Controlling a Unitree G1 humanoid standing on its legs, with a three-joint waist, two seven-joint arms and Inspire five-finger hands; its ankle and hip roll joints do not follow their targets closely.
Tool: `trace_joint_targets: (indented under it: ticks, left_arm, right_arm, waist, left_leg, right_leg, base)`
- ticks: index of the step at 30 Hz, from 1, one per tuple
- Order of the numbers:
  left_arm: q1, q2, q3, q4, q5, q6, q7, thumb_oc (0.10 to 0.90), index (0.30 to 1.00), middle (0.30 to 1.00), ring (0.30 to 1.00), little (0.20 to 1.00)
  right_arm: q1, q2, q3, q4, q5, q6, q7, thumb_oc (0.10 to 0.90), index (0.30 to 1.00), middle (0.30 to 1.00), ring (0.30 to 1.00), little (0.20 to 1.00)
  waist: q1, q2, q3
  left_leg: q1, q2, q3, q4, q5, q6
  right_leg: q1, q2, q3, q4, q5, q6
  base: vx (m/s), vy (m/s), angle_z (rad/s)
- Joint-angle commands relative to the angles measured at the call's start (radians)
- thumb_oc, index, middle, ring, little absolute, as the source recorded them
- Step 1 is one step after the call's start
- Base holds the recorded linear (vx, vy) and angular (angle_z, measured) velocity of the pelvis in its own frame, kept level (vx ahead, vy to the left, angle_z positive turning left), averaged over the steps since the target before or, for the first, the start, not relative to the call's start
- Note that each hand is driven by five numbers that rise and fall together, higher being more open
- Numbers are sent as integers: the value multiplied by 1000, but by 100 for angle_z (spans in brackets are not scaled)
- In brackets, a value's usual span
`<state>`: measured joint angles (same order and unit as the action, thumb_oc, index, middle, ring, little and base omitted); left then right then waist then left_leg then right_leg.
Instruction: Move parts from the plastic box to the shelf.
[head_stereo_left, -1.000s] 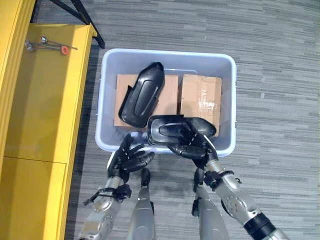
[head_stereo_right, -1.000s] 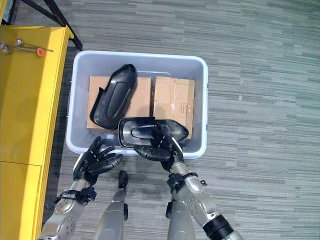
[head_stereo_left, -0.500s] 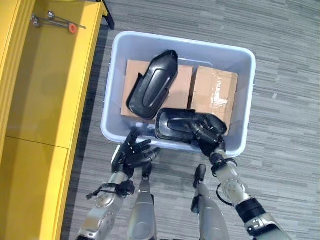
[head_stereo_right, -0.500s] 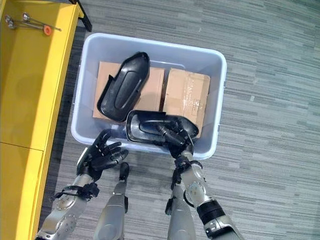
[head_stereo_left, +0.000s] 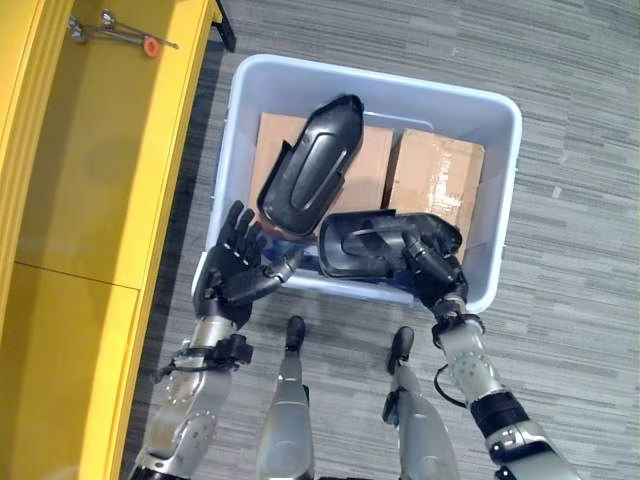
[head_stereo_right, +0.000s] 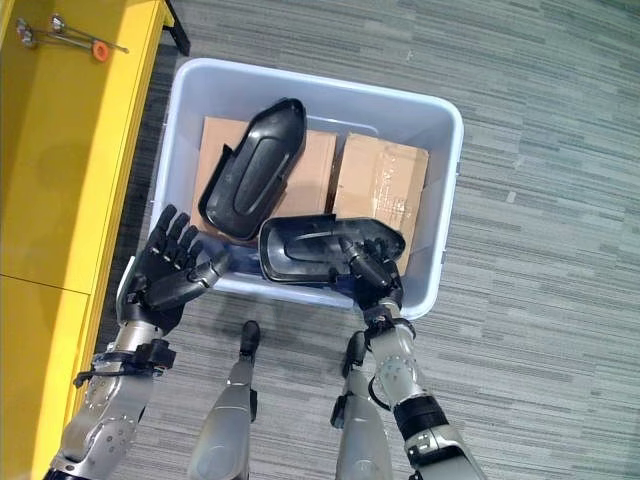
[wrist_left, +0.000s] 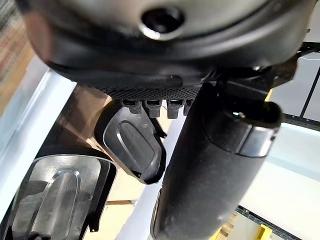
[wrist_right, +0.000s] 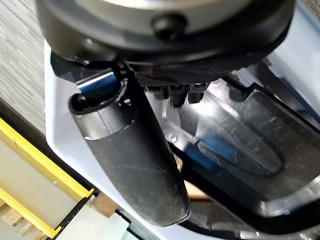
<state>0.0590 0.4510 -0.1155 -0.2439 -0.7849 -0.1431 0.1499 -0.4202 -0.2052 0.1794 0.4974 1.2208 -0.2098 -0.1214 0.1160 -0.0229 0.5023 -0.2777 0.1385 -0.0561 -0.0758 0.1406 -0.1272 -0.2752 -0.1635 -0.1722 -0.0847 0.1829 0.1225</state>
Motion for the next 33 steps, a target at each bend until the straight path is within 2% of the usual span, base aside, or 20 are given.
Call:
trace_joint_targets:
  ticks: [1, 4, 8, 17, 23, 27, 29, 33]
  left_arm:
    - [6, 35, 37, -163, -32, -124, -10, 900, 1000, 1000, 1000, 1000]
    - [10, 47, 29, -168, -38, -128, -15, 900, 1000, 1000, 1000, 1000]
    - [7, 75, 10, -177, -44, -135, -30, 900, 1000, 1000, 1000, 1000]
    - [8, 83, -1, -186, -51, -147, -45, 900, 1000, 1000, 1000, 1000]
    - [0, 84, -1, -186, -52, -155, -39, 900, 1000, 1000, 1000, 1000]
    - [-2, 89, 8, -185, -51, -160, -35, 900, 1000, 1000, 1000, 1000]
    - [-1, 90, 10, -184, -52, -160, -34, 900, 1000, 1000, 1000, 1000]
    - [-3, 98, 17, -185, -56, -158, -32, 900, 1000, 1000, 1000, 1000]
  right_arm:
    - [-80, -13, -6, -28, 8, -29, -4, 900, 1000, 1000, 1000, 1000]
    - [-171, -49, -17, 50, -3, -28, -17, 900, 1000, 1000, 1000, 1000]
    - [-383, -145, -12, 299, -75, 34, -38, 900, 1000, 1000, 1000, 1000]
    - [-584, -251, 19, 489, -133, 71, -19, 900, 1000, 1000, 1000, 1000]
    - [-607, -270, 53, 433, -146, 51, -20, 900, 1000, 1000, 1000, 1000]
    - [-578, -282, 98, 243, -156, 21, -10, 900, 1000, 1000, 1000, 1000]
    - [-565, -285, 100, 208, -154, 14, -12, 900, 1000, 1000, 1000, 1000]
    - [-505, -309, 103, 3, -137, -29, 5, 900, 1000, 1000, 1000, 1000]
  waist:
    - [19, -4, -10]
    - [31, 4, -3]
    - [62, 19, 17]
    - [84, 29, 18]
    - [79, 22, 18]
    - [63, 9, 18]
    - [59, 7, 18]
    - [45, -5, 18]
  left_leg:
    - [26, -13, -1, -4, -41, 52]
    - [24, -15, -2, -3, -40, 54]
    - [12, -18, -8, 3, -38, 57]
    - [-10, -21, -16, 4, -34, 60]
    - [-6, -18, -13, -1, -33, 60]
    - [-3, -17, -7, 0, -35, 60]
    - [-2, -17, -6, 1, -35, 60]
    - [5, -17, -2, 4, -39, 59]
  right_leg:
    - [-12, -50, 1, 104, -89, 14]
    - [-16, -51, 3, 111, -91, 13]
    - [-31, -51, 0, 130, -95, 11]
    - [-56, -46, -5, 150, -104, 9]
    - [-60, -44, -1, 154, -106, 8]
    - [-64, -40, 7, 157, -106, 7]
    - [-64, -40, 9, 158, -106, 7]
    - [-60, -41, 13, 157, -105, 9]
  base:
    - [0, 0, 0]
    - [0, 0, 0]
    - [0, 0, 0]
    - [-1, -2, 4]
    - [-1, 4, 2]
    - [0, 0, 0]
    - [-7, 4, -8]
    - [-4, 0, -4]
